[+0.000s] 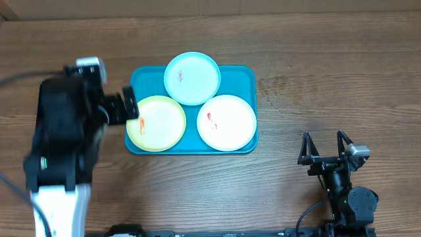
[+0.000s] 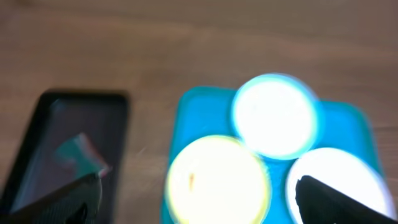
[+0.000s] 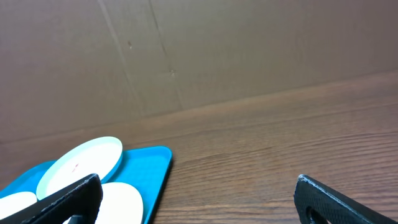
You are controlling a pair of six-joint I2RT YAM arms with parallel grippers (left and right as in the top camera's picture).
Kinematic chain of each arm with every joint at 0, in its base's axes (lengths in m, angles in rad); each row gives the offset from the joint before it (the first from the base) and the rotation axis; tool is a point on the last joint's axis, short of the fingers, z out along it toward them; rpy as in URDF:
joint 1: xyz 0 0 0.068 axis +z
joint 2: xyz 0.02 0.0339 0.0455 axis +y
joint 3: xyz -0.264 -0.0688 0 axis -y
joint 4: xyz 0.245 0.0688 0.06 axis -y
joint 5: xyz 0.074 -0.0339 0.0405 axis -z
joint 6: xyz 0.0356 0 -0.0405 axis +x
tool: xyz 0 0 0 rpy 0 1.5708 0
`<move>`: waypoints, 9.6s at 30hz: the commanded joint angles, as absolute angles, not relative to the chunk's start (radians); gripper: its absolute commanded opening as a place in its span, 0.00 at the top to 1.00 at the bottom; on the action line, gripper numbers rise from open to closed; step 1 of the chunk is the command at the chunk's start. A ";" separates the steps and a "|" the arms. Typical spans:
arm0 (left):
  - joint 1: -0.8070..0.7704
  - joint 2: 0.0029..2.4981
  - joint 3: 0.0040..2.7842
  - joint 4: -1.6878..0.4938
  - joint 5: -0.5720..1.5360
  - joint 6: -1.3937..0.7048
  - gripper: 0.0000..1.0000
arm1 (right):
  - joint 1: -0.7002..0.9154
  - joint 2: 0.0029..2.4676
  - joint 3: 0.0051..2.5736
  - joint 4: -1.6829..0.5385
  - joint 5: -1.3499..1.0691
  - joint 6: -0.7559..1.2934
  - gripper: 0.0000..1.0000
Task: Clean dirty plates on tray and stack at the side
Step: 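Move the left gripper to the black tray and grasp the sponge, then lift the sponge with the left gripper and carry it toward the yellow plate, then scrub the yellow plate with the sponge in the left gripper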
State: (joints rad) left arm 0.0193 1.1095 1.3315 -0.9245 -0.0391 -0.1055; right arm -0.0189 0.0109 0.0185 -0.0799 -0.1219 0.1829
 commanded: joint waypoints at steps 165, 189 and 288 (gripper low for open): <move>0.551 2.330 1.721 -1.068 -0.102 -0.265 0.00 | -0.014 0.003 0.008 -0.076 -0.109 0.183 0.00; 0.550 2.328 2.332 -1.524 -0.066 -0.277 0.96 | -0.014 0.003 0.008 -0.076 -0.109 0.183 0.00; 0.062 1.832 1.872 -1.468 0.146 -0.292 0.00 | -0.014 0.003 0.008 -0.070 -0.099 0.178 0.00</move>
